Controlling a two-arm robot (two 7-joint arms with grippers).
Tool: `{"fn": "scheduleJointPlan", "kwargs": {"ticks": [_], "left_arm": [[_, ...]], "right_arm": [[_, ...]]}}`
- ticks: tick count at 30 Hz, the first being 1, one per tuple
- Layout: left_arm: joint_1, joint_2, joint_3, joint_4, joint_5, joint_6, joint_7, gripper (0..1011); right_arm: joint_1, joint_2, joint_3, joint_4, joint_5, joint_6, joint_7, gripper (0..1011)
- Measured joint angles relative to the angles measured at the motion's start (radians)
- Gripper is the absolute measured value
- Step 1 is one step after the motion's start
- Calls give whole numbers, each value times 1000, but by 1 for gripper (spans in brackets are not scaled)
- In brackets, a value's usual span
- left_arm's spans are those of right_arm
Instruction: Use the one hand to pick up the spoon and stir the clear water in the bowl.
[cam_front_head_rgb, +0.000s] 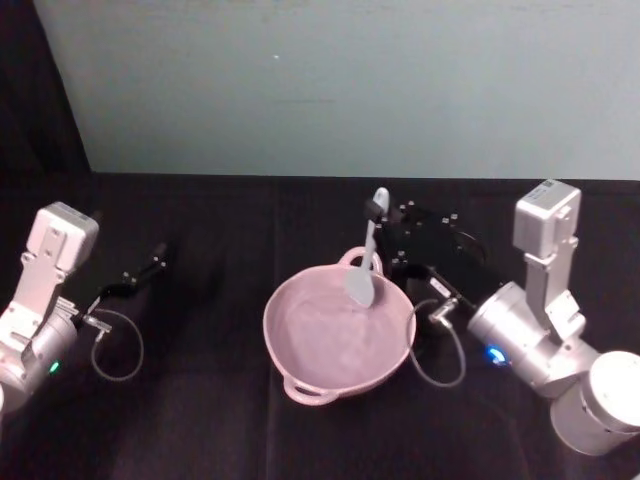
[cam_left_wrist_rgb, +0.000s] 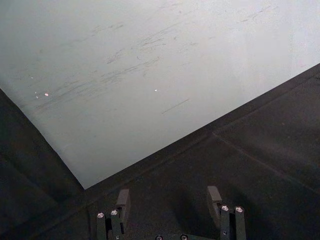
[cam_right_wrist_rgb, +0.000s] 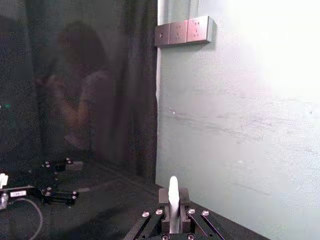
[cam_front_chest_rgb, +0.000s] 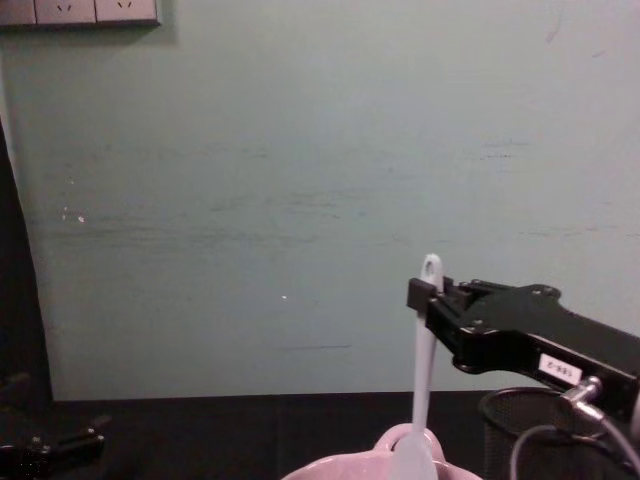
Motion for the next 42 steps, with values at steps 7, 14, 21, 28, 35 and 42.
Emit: {"fn": "scheduleJointPlan", "kwargs": {"ticks": [7,14,21,28,35,42], "left_arm": [[0,0,0,0,0,0,0,1005],[0,0,0,0,0,0,0,1005],[0,0,0,0,0,0,0,1005],[0,0,0,0,0,0,0,1005],[0,0,0,0,0,0,0,1005],[0,0,0,0,0,0,0,1005]], "right_arm": [[-20,45,-5,-49,-42,16,16,118],[-45,86,-43,-113,-77,34,56,118],[-72,98,-86,-177,-64,41,94,117],[-75,84,-119,-194,-42,44,104,118],[-63,85,-106,-223,-22,46,94,118],[-40,113,-78,-286,-24,122,65,117]]}}
